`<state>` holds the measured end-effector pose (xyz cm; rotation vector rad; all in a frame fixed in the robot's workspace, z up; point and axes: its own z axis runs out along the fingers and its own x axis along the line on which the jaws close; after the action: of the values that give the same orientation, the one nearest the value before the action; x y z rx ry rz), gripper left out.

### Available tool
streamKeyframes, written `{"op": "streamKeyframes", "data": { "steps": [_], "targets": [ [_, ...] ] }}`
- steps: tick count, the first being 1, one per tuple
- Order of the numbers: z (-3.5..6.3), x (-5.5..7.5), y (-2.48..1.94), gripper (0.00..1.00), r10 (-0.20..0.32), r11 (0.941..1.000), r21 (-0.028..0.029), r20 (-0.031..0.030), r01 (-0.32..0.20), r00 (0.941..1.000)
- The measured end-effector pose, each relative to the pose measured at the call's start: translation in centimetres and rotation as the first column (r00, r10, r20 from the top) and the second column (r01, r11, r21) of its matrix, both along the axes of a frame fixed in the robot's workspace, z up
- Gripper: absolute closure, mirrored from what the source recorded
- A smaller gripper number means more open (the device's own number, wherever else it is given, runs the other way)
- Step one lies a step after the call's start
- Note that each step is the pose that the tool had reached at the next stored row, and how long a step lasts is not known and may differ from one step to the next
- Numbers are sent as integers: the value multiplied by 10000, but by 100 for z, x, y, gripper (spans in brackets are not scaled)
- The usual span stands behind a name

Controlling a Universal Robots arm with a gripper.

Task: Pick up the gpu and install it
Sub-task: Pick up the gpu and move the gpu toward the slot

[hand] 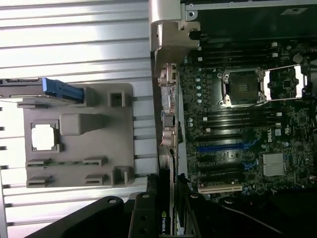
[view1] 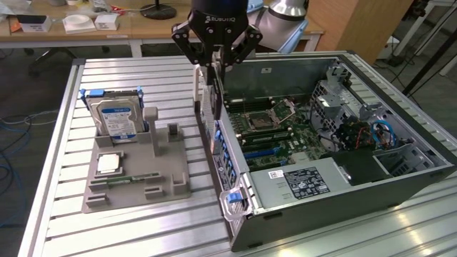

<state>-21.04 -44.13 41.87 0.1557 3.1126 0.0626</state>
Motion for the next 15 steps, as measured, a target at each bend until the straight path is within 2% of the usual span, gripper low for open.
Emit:
{"op": "streamKeyframes", "data": {
  "steps": [15],
  "targets": [
    [0,362,0,74,4,10000,-1,0,-4,10000]
  ]
}}
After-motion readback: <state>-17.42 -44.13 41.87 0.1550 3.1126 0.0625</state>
